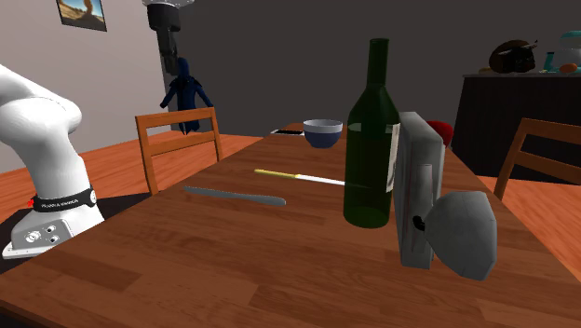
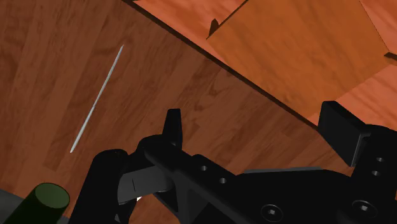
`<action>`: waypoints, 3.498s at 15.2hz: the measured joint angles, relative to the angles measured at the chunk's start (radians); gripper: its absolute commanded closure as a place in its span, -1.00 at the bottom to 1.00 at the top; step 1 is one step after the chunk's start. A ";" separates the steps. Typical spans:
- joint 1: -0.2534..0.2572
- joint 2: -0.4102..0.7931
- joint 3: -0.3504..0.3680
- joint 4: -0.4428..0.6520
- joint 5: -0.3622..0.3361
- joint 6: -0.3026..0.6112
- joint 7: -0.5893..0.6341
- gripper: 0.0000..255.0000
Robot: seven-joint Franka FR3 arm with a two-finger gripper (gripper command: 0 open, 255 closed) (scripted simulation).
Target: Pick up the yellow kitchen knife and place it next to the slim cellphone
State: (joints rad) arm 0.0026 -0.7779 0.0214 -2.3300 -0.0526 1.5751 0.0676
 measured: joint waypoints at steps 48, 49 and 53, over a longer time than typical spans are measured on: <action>-0.179 0.995 -0.180 0.235 0.149 0.915 0.096 1.00; -0.179 0.995 -0.180 0.235 0.149 0.915 0.096 1.00; -0.179 0.994 -0.180 0.235 0.149 0.914 0.096 1.00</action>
State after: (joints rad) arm -0.1764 0.2162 -0.1584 -2.0950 0.0965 2.4895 0.1635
